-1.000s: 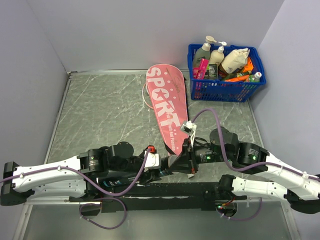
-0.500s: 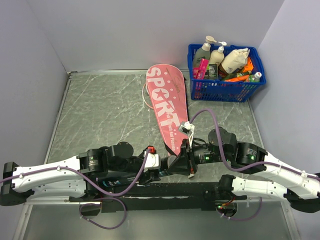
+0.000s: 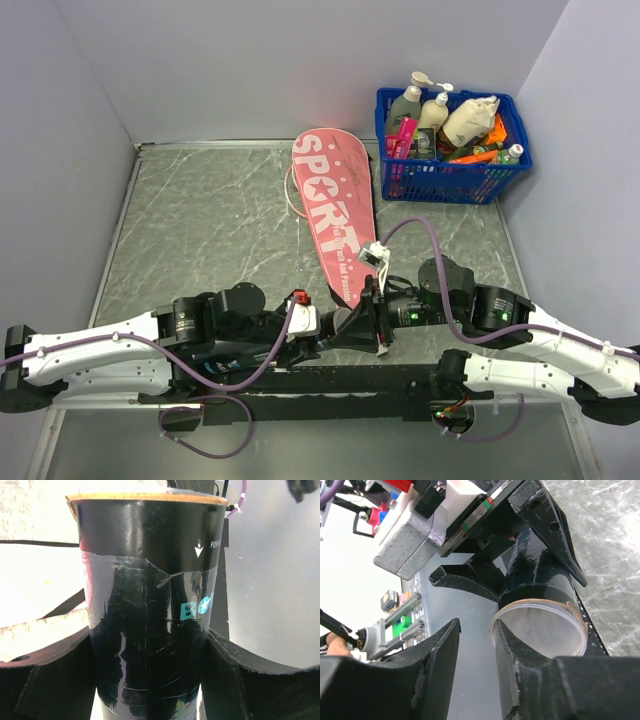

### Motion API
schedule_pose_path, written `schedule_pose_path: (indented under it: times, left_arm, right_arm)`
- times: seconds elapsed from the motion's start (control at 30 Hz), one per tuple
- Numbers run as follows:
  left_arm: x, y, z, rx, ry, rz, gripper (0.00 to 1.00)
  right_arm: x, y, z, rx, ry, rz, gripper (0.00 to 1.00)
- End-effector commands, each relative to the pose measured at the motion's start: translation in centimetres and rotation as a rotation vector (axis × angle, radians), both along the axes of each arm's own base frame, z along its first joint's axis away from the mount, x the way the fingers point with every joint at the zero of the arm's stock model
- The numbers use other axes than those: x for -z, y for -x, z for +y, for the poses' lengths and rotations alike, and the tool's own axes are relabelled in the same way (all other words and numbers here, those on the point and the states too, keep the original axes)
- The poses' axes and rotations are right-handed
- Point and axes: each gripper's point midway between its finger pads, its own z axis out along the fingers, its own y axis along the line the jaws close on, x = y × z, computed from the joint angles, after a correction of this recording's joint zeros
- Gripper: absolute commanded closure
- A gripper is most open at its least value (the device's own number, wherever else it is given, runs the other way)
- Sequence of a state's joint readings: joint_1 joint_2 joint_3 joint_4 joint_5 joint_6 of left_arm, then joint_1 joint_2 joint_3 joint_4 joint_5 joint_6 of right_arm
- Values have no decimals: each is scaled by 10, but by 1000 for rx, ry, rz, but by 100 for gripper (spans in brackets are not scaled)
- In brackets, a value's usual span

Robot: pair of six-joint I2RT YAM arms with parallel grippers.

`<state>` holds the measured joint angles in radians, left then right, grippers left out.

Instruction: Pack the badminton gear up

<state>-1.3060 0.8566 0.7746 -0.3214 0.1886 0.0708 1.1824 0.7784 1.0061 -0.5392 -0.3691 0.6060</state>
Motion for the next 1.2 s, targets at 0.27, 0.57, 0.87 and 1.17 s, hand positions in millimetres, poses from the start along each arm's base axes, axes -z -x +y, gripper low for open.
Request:
schedule_pose_path:
  times: [0.27, 0.57, 0.87, 1.17]
  left_arm:
    - [-39, 1, -10, 0, 136, 1, 99]
    - [-48, 4, -7, 9, 166, -3, 99]
    - [-53, 5, -5, 14, 184, -8, 99]
    - [-53, 4, -4, 8, 184, -10, 99]
  right_arm:
    - [-13, -24, 10, 130, -91, -49, 54]
    - [0, -39, 3, 224, -72, -44, 52]
    - [18, -44, 1, 259, -75, -19, 49]
    - [35, -38, 0, 245, -118, 20, 47]
